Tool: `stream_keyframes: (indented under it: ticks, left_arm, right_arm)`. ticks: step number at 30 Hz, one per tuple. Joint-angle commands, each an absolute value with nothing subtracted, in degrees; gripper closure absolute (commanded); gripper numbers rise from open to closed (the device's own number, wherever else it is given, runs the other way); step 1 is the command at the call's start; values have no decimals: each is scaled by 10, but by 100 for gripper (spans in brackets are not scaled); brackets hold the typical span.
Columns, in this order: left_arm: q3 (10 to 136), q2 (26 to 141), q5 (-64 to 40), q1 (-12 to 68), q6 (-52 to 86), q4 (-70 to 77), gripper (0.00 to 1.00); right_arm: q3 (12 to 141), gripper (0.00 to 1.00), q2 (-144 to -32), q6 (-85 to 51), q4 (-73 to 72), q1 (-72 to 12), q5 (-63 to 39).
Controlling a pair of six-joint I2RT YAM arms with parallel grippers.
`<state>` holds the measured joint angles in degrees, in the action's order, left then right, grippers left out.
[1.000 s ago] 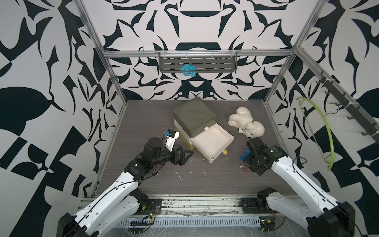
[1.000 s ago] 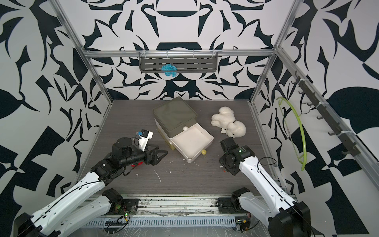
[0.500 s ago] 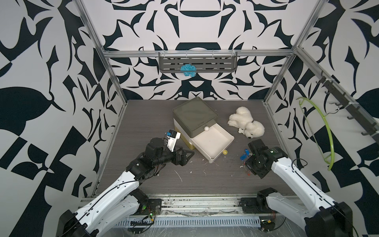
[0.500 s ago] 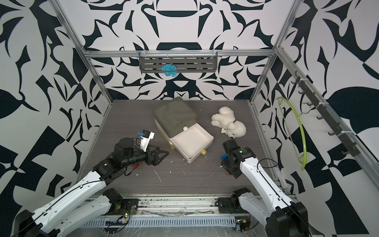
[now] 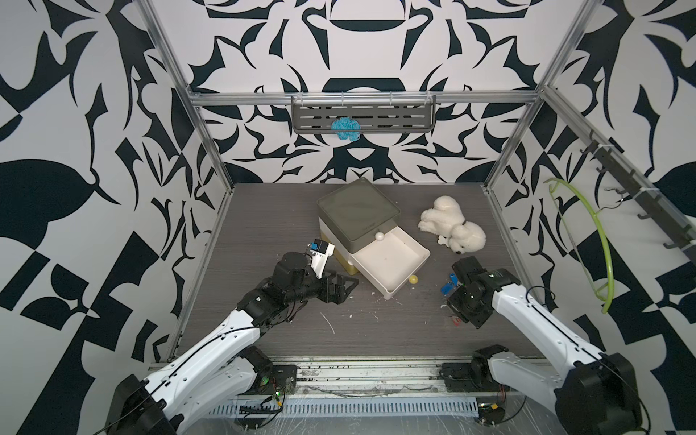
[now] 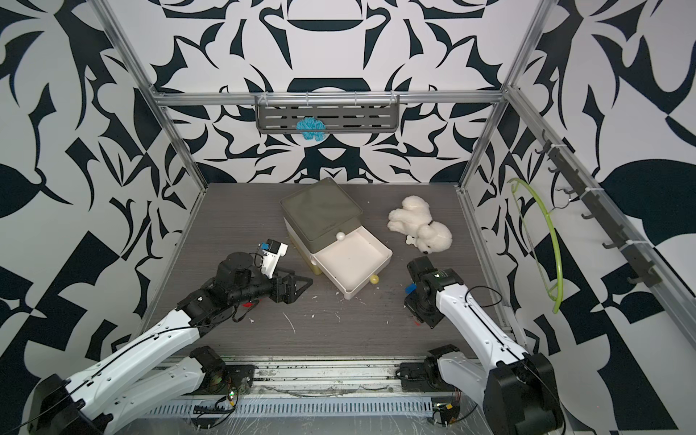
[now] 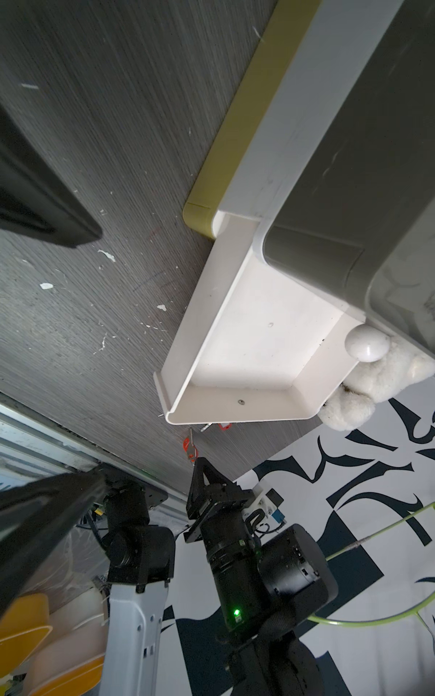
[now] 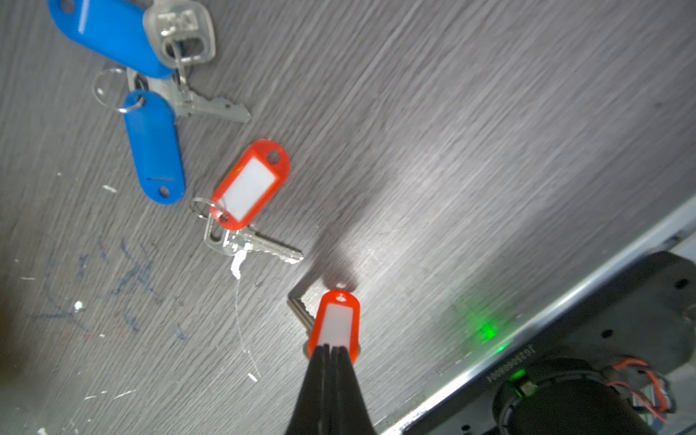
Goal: Take the keys out of the drawer
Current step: Place the key at the center of the board.
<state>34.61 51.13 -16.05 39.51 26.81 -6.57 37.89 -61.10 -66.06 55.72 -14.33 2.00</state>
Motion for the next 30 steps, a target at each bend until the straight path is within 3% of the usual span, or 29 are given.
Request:
stream_keyframes:
  ticks: [1,25,30]
  left_arm:
    - [371,519,-154,401,271,-50,1]
    - [371,503,-115,421,303,-68,1]
    - [373,502,-110,421,304,-77,1]
  right_arm:
    - [373,100,-621,-659,536,-141,7]
    - [385,100,-697,-610,490,-128,14]
    - [382,90,-708,-604,483,-125,11]
